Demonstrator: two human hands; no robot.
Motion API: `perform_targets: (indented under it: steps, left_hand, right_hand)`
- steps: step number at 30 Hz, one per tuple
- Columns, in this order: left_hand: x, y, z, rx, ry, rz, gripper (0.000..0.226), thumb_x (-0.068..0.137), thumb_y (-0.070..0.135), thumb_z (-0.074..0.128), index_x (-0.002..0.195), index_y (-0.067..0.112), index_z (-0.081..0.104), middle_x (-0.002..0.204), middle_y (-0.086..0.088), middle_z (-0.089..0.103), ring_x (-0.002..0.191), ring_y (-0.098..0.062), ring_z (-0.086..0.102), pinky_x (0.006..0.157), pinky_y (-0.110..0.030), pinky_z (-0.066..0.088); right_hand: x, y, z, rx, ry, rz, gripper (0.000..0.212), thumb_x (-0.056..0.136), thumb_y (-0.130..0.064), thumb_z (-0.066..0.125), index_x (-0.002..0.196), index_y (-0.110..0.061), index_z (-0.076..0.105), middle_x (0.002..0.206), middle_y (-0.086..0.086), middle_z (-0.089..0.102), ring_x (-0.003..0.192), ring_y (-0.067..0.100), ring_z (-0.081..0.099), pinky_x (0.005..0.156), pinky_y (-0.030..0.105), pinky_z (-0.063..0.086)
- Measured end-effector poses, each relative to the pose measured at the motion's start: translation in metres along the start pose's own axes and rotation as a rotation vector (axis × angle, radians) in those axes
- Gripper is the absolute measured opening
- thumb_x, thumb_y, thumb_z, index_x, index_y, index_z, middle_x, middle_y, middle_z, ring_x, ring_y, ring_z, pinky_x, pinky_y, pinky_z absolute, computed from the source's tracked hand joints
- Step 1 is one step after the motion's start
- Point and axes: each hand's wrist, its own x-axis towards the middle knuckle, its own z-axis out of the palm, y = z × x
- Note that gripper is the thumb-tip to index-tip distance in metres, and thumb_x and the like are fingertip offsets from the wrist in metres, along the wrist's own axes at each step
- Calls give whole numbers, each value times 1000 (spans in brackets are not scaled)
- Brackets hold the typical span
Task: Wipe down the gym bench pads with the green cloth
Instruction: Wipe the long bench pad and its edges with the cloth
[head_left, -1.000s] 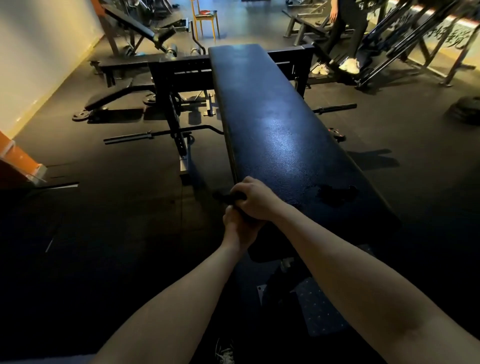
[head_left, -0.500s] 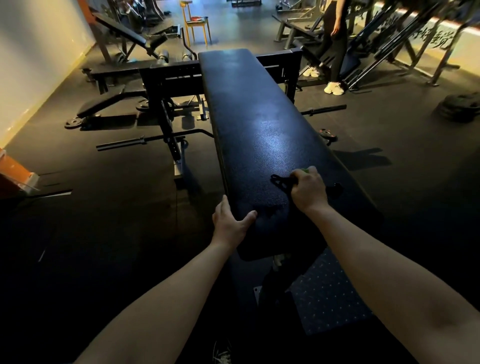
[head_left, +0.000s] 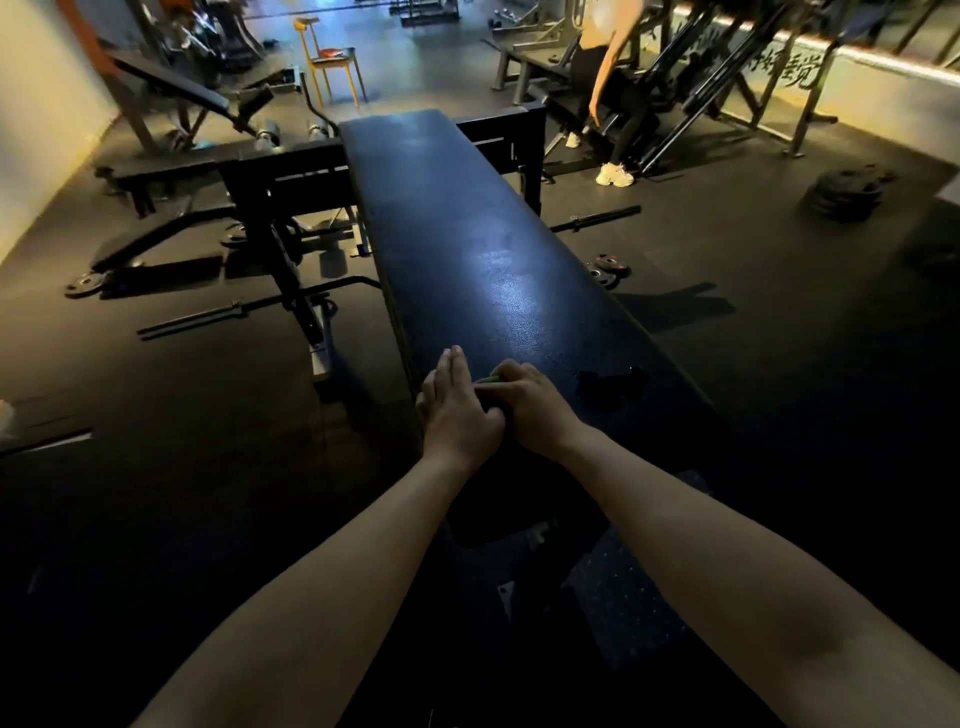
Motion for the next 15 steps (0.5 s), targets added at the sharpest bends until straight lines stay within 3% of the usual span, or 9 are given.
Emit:
perform_targets:
  steps: [3, 5, 9, 12, 15]
  left_hand:
    - [1, 0, 12, 101, -82, 20, 89, 93, 45, 53, 160, 13, 5, 167, -7, 5, 152, -24, 3, 123, -41, 1]
    - [-1, -3, 17, 218, -104, 58, 82, 95, 51, 46, 160, 16, 11, 168, -4, 7, 152, -22, 2, 123, -41, -2]
    - [-1, -3, 19, 262, -152, 79, 75, 95, 55, 39, 160, 24, 17, 168, 0, 4, 152, -23, -1, 122, -43, -4]
    - [0, -3, 19, 269, -156, 80, 75, 95, 57, 37, 160, 26, 16, 168, -1, 2, 152, -24, -2, 122, -45, -4]
    - [2, -2, 19, 280, -159, 76, 74, 95, 58, 36, 159, 28, 16, 168, 0, 2, 152, -25, -3, 122, -46, -4]
  right_hand:
    - [-7, 20, -19, 49, 80, 99, 31, 82, -30, 61, 109, -34, 75, 95, 1, 58, 88, 27, 62, 82, 37, 53]
    - [-14, 39, -35, -5, 112, 213, 32, 87, -20, 62, 112, -34, 74, 100, 4, 56, 93, 30, 63, 88, 36, 51]
    - [-26, 76, -63, -187, 133, 491, 43, 92, -12, 53, 124, -37, 67, 115, 9, 49, 107, 34, 56, 98, 41, 46]
    - [-22, 76, -70, -164, 204, 656, 45, 94, -11, 47, 129, -33, 63, 119, 12, 45, 111, 35, 53, 101, 43, 42]
    - [-7, 47, -52, -1, 209, 500, 44, 91, -12, 55, 130, -31, 63, 112, 11, 47, 104, 34, 56, 100, 40, 45]
